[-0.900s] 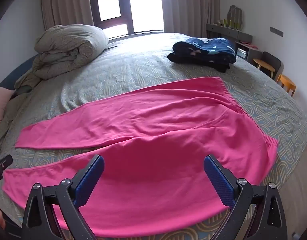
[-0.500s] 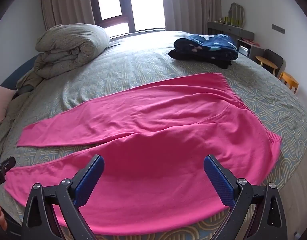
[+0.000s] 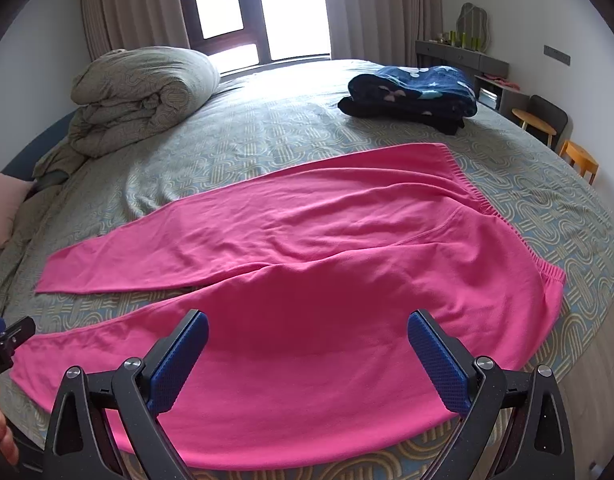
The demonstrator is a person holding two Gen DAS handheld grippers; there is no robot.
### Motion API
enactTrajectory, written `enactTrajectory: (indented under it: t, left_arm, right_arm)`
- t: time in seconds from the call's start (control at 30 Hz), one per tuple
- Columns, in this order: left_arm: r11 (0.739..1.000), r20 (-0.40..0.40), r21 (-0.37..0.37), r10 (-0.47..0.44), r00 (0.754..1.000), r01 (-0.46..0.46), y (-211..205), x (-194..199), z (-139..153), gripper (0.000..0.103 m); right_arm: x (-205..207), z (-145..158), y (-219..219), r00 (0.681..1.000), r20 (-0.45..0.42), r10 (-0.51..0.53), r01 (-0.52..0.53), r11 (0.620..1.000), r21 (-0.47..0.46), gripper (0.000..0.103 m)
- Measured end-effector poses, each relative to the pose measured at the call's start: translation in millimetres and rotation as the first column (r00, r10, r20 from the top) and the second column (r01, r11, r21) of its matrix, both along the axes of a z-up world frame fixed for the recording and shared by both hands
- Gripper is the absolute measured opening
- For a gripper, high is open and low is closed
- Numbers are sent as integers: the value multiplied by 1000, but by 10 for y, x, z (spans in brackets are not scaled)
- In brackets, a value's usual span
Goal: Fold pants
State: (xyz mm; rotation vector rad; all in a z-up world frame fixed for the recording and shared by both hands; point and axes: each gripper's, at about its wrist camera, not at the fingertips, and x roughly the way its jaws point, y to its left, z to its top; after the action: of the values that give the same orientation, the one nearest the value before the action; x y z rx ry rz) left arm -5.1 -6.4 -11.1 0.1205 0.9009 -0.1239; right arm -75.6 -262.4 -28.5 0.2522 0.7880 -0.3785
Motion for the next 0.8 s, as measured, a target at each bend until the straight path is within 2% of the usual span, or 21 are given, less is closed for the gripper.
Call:
enactTrajectory:
  t: [0.8]
  left_arm:
    - [999,-24,-40,0,1000,-1,76,-51,-70,100]
  right_arm:
    - [-44,9,81,1000,-1,14,-14,1000,-12,101]
